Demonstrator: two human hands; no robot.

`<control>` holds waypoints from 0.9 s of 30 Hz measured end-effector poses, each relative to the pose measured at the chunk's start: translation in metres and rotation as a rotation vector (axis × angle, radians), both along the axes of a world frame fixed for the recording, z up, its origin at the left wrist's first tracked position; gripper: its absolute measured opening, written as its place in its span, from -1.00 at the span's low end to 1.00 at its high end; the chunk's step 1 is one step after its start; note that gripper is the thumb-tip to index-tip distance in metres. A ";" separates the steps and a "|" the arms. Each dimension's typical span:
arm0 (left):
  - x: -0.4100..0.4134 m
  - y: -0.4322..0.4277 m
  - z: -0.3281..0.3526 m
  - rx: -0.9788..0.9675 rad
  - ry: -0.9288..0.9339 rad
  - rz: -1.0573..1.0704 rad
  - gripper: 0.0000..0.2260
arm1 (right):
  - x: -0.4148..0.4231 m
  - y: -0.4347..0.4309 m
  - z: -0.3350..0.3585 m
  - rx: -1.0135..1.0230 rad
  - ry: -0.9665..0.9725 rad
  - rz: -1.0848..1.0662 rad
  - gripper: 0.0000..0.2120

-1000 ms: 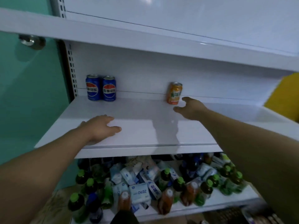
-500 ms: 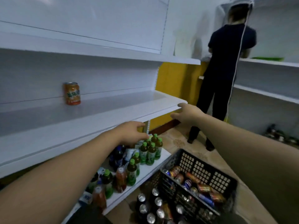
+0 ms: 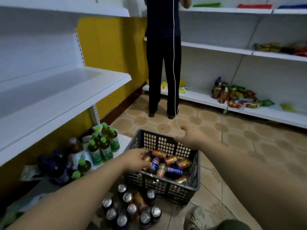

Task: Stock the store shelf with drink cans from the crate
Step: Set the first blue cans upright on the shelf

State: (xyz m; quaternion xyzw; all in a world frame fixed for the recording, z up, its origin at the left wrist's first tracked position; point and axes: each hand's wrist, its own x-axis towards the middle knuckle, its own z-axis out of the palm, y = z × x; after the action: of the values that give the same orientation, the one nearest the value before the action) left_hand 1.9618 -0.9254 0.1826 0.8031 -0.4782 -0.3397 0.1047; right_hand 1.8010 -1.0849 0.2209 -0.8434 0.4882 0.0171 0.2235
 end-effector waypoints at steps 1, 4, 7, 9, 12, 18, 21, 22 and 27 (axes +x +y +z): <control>0.004 -0.015 -0.013 0.023 0.003 -0.013 -0.35 | 0.001 -0.013 -0.014 0.031 0.015 -0.021 -0.33; 0.018 -0.065 -0.055 0.077 0.026 -0.058 -0.41 | 0.005 -0.055 -0.058 0.080 0.081 -0.022 -0.46; 0.029 -0.107 -0.102 0.117 0.092 -0.060 -0.39 | 0.014 -0.096 -0.108 0.180 0.140 -0.029 -0.49; 0.038 -0.134 -0.140 0.151 0.110 -0.058 -0.38 | 0.023 -0.121 -0.147 0.257 0.159 -0.057 -0.48; 0.050 -0.169 -0.198 0.202 0.140 -0.047 -0.49 | 0.034 -0.149 -0.207 0.330 0.180 -0.070 -0.46; 0.069 -0.222 -0.308 0.313 0.208 -0.044 -0.34 | 0.046 -0.192 -0.335 0.426 0.257 -0.091 -0.34; 0.075 -0.242 -0.356 0.338 0.244 -0.042 -0.29 | 0.050 -0.207 -0.386 0.463 0.291 -0.109 -0.33; 0.075 -0.247 -0.369 0.343 0.245 -0.046 -0.28 | 0.051 -0.211 -0.401 0.473 0.296 -0.115 -0.34; 0.069 -0.271 -0.415 0.307 0.171 -0.149 -0.31 | 0.051 -0.223 -0.460 0.477 0.304 -0.129 -0.35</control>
State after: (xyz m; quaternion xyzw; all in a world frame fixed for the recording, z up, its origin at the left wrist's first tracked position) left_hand 2.0309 -1.1968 -0.2319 0.7402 -0.4683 -0.4824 -0.0041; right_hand 1.8519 -1.3082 -0.2387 -0.7222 0.5508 0.2435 0.3404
